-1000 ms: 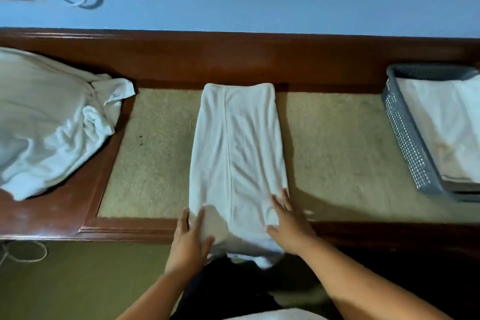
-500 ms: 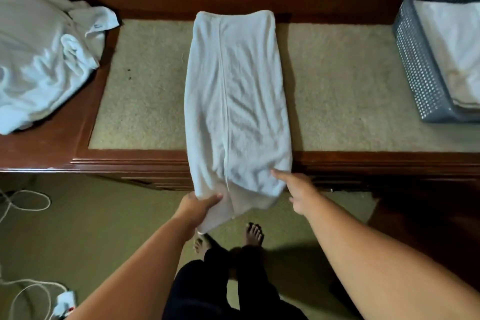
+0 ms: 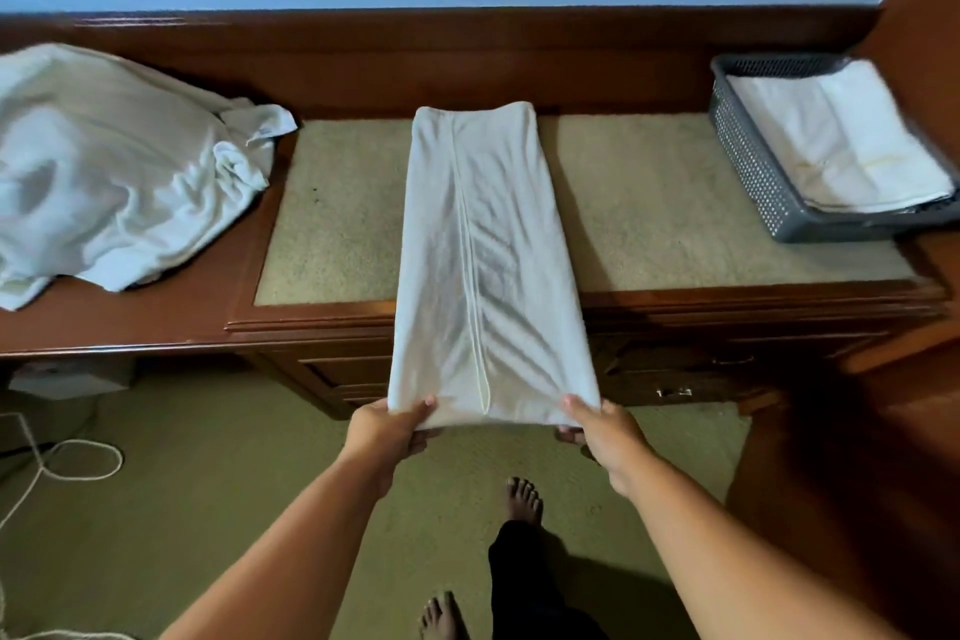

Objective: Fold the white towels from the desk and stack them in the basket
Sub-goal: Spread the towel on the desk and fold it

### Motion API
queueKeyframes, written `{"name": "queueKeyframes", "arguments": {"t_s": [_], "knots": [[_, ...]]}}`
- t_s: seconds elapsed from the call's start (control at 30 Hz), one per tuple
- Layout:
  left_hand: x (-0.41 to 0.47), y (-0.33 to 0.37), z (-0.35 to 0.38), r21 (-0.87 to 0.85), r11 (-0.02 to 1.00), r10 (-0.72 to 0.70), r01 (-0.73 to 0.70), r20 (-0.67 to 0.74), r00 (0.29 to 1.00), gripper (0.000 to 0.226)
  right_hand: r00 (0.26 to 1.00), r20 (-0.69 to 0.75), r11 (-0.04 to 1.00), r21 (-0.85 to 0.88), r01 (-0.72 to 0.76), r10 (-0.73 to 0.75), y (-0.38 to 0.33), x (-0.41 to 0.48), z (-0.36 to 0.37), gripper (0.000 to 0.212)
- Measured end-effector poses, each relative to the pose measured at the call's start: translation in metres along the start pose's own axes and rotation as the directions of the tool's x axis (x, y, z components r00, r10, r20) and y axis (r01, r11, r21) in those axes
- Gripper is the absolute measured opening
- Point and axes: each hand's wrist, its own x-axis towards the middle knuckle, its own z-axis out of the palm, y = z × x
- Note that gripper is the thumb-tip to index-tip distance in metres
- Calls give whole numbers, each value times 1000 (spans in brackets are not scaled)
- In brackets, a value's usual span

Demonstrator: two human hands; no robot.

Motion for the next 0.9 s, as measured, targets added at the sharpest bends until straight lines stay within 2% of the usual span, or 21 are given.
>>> {"name": "queueKeyframes", "arguments": {"t_s": [0.1, 0.23, 0.4, 0.5, 0.6, 0.67, 0.7, 0.77, 0.83, 0.9], "knots": [[-25, -17, -10, 19, 1000, -18, 19, -14, 1000, 16, 998, -19, 997, -39, 66, -67, 2, -40, -1, 25], [-54, -42, -21, -22, 1000, -12, 10, -65, 998, 19, 995, -75, 997, 38, 74, -71, 17, -85, -5, 15], [-89, -54, -25, 46, 987, 162, -156, -163, 973, 13, 976, -170, 990, 31, 141, -134, 37, -122, 3, 19], [-105, -51, -20, 64, 966, 257, -249, -234, 938, 13, 946, -239, 974, 3, 228, -221, 34, -135, 5, 22], [-121, -47, -14, 54, 940, 336, -336, -288, 897, 34, 907, -256, 942, -65, 331, -336, 18, -148, -5, 22], [-131, -48, -11, 69, 930, 365, -362, -299, 882, 63, 881, -212, 906, -127, 404, -423, 6, -154, -17, 36], [-136, -48, -8, 103, 922, 386, -372, -295, 874, 69, 868, -167, 883, -136, 449, -467, -2, -157, -22, 42], [-143, -44, 0, 150, 898, 439, -413, -266, 858, 63, 836, -58, 830, -176, 530, -546, -14, -157, -31, 36], [-146, -39, 13, 122, 890, 455, -439, -258, 852, 55, 803, 42, 764, -280, 581, -595, -24, -158, -38, 19], [-149, -39, 23, 88, 897, 440, -433, -268, 857, 55, 771, 94, 713, -325, 621, -629, -29, -159, -43, 15]]}}
